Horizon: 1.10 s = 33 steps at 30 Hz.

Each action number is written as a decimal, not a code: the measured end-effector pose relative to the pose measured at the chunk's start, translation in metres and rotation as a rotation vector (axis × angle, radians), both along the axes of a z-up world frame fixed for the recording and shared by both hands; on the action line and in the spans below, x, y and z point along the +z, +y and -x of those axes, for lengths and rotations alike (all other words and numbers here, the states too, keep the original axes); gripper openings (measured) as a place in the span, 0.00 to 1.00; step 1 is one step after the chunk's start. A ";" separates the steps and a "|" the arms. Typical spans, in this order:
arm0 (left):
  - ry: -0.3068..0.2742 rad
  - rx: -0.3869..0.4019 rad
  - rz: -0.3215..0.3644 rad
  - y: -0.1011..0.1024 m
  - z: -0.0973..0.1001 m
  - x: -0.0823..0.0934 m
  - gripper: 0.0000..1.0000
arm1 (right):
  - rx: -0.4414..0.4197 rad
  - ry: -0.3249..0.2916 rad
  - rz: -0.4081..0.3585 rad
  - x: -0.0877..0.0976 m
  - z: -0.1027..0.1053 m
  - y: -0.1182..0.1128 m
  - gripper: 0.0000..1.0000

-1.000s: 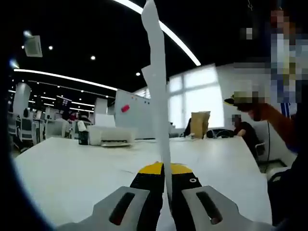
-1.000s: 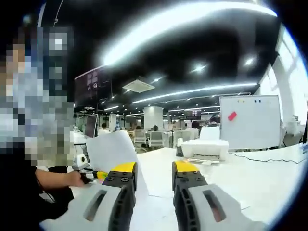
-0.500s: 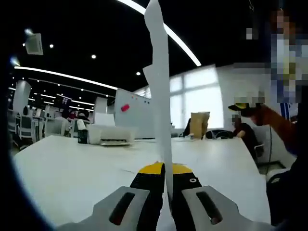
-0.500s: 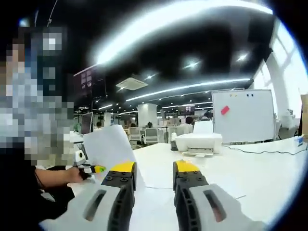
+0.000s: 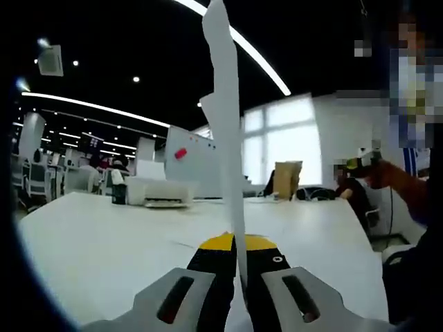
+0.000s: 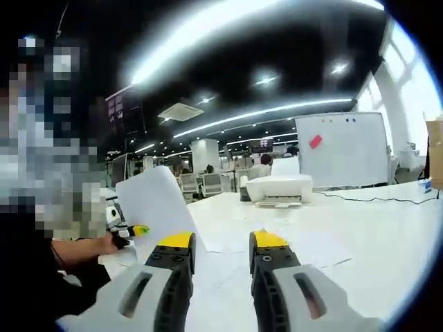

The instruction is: Organize the stack of printing papers by aligning and flattening the scattered papers on the table

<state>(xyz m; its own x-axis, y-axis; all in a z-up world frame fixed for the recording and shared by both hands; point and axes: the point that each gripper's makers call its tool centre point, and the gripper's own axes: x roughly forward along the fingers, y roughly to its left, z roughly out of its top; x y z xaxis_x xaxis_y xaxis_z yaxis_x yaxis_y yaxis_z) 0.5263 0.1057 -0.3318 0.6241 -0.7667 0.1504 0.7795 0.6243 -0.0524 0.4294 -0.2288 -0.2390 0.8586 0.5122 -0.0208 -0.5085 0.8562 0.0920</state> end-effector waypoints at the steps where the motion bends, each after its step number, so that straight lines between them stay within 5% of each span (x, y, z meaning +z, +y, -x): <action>1: 0.000 0.000 0.000 0.000 0.000 0.000 0.06 | -0.004 0.003 0.005 -0.001 0.001 -0.001 0.27; 20: 0.006 0.002 0.000 0.002 -0.001 -0.001 0.06 | -0.101 0.090 0.099 -0.036 -0.010 -0.026 0.35; 33: 0.010 -0.006 -0.001 0.000 0.000 -0.002 0.06 | -0.184 0.188 0.108 -0.066 -0.034 -0.049 0.56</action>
<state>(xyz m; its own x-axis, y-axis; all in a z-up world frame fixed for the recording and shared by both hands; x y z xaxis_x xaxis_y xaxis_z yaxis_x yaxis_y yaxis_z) 0.5267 0.1059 -0.3334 0.6212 -0.7705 0.1431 0.7825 0.6198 -0.0596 0.4633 -0.2774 -0.3054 0.9129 0.3341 -0.2346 -0.3263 0.9425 0.0728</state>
